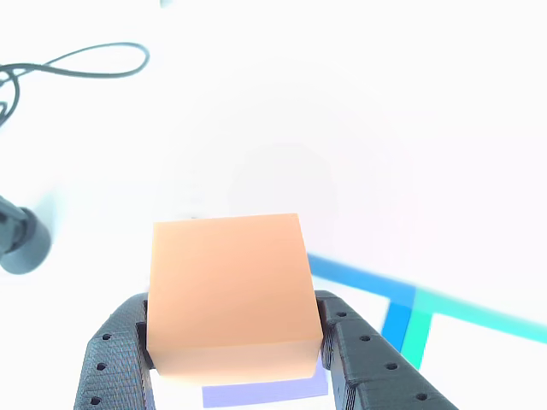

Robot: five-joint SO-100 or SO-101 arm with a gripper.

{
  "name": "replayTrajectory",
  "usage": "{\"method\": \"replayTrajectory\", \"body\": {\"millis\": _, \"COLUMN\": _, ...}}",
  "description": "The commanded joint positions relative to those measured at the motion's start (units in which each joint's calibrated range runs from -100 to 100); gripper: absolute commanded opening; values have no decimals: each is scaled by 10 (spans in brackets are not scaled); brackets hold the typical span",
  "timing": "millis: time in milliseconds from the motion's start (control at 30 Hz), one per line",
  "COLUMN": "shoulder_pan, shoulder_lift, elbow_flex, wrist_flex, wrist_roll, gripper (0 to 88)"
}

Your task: Tower of hanoi

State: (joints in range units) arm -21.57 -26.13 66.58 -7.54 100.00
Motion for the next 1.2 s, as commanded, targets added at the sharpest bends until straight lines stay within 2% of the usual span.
{"method": "replayTrajectory", "body": {"millis": 0, "shoulder_pan": 7, "shoulder_lift": 44, "elbow_flex": 20, "wrist_flex": -121, "wrist_roll": 0, "gripper": 106}}
{"method": "replayTrajectory", "body": {"millis": 367, "shoulder_pan": 21, "shoulder_lift": 185, "elbow_flex": 19, "wrist_flex": -275, "wrist_roll": 0, "gripper": 106}}
{"method": "replayTrajectory", "body": {"millis": 1167, "shoulder_pan": 8, "shoulder_lift": 323, "elbow_flex": -5, "wrist_flex": -401, "wrist_roll": 0, "gripper": 104}}
